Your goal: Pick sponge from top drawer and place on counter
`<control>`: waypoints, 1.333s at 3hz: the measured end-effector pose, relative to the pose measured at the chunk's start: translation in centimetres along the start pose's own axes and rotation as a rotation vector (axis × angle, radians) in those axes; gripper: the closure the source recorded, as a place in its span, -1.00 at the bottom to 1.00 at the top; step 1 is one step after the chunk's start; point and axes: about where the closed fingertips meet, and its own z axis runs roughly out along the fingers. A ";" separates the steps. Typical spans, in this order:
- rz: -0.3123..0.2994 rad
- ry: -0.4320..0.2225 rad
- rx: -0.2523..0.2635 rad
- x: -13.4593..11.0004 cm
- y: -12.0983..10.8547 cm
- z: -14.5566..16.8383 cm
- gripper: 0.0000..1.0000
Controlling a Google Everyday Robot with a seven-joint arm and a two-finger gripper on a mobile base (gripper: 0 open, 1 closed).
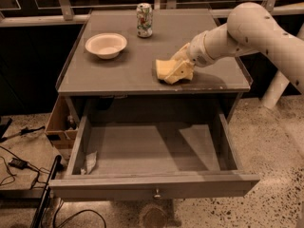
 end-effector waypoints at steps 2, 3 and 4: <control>0.000 0.000 0.000 0.0 0.0 0.0 -0.41; 0.000 0.000 0.000 0.0 0.0 0.0 -0.88; 0.000 0.000 -0.001 0.0 0.0 0.0 -1.00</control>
Offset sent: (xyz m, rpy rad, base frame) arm 0.0000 0.0000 0.0000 0.0000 0.0000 0.0000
